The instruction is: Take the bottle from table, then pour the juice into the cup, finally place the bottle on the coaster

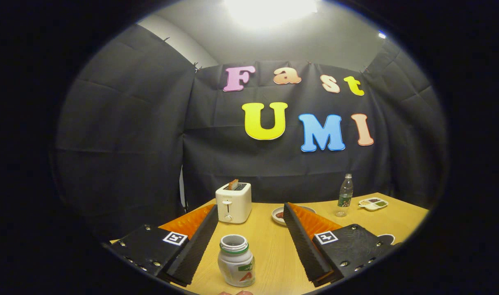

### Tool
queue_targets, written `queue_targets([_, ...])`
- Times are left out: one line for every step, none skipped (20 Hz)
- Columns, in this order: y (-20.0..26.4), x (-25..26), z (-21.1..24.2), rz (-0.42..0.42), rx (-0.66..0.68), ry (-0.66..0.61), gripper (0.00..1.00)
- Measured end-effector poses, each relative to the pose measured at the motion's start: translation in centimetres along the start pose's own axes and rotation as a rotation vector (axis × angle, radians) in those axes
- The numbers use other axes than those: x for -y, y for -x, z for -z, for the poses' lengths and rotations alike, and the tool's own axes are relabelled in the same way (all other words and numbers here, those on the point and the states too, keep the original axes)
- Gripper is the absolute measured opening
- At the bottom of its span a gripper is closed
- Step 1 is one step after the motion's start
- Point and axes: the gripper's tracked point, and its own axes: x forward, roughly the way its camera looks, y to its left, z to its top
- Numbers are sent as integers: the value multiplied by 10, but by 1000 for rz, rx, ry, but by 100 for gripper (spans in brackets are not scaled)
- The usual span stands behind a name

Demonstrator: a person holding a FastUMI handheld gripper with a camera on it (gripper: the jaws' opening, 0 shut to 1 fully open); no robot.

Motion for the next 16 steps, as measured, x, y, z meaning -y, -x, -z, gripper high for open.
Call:
queue_targets([0,-2,9,-3,-18,0,97])
queue_targets([1,-7,18,-5,-35,3,97])
queue_targets([2,-10,26,-11,-52,8,97])
queue_targets([2,-13,35,-14,-69,12,97])
queue_targets([2,-15,43,-15,-86,14,97])
queue_targets([3,-16,51,-12,-102,16,97])
queue_targets([3,-17,58,-9,-117,13,97])
queue_targets([3,-19,66,-9,-131,10,97])
queue_targets([2,-19,71,-5,-144,9,97])
queue_targets([3,-21,78,-7,-159,7,98])
queue_targets([2,-22,85,-6,-176,7,98])
queue_targets([3,-22,91,-6,-191,5,98])
queue_targets([3,-23,96,-7,-202,5,98])
queue_targets([3,-23,102,-7,-215,4,98])
queue_targets([4,-23,107,-6,-228,3,98])
queue_targets([5,-24,114,-7,-238,2,98])
